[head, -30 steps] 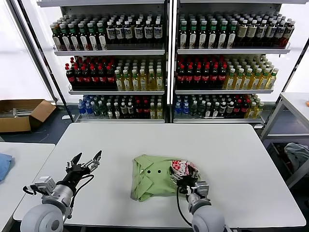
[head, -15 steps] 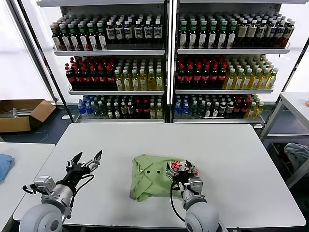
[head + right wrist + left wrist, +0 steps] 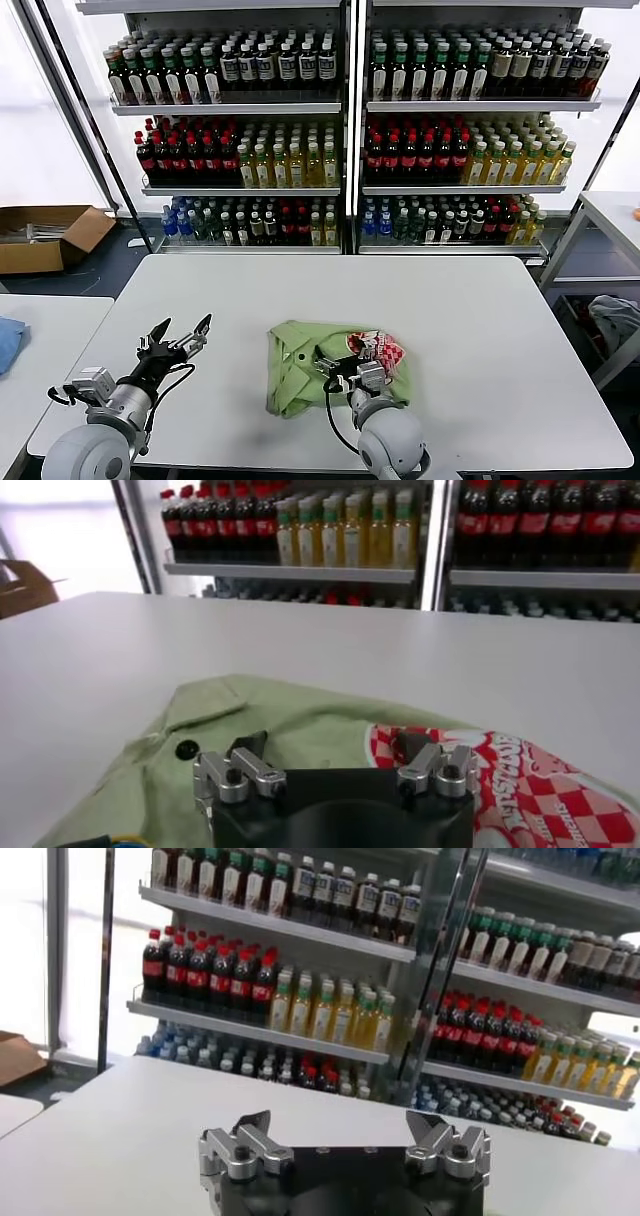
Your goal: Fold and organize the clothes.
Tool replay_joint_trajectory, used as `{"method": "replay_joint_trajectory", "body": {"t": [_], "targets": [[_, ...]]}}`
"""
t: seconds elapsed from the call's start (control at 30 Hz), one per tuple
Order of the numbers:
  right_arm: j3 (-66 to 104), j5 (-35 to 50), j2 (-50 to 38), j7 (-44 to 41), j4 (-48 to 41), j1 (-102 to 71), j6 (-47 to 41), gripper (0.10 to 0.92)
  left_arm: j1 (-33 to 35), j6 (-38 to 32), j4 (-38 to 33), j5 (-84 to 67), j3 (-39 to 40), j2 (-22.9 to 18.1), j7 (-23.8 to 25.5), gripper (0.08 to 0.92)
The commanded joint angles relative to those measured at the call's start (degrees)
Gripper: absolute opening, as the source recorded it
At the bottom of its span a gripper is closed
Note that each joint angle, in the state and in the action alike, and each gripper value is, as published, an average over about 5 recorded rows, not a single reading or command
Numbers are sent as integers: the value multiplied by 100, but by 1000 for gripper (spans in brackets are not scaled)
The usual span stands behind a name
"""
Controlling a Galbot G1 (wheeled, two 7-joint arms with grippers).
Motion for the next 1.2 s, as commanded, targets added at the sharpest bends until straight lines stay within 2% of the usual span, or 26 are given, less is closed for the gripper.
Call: {"method": "replay_joint_trajectory", "body": {"t": [0.03, 0.27, 0.63, 0.83, 1.07, 1.2], "targets": [[169, 312, -572, -407, 406, 179, -249, 823, -15, -9, -25, 3, -27, -3, 1, 823], [1088, 620, -998, -336, 1181, -614, -10, 823, -56, -7, -42, 6, -10, 0, 5, 823], [1051, 1109, -706, -372, 242, -650, -107, 823, -80, -26, 95, 27, 42, -10, 26, 823], [1131, 1399, -826, -190, 647, -641, -189, 823, -18, -42, 53, 14, -48, -3, 46, 823], [1730, 678, -890, -444, 1863, -1144, 700, 823, -8, -144, 49, 133, -232, 10, 239, 823], [2233, 181, -786, -608, 2231, -1592, 1096, 823, -16, -219, 88, 252, -346, 9, 374, 823]]}}
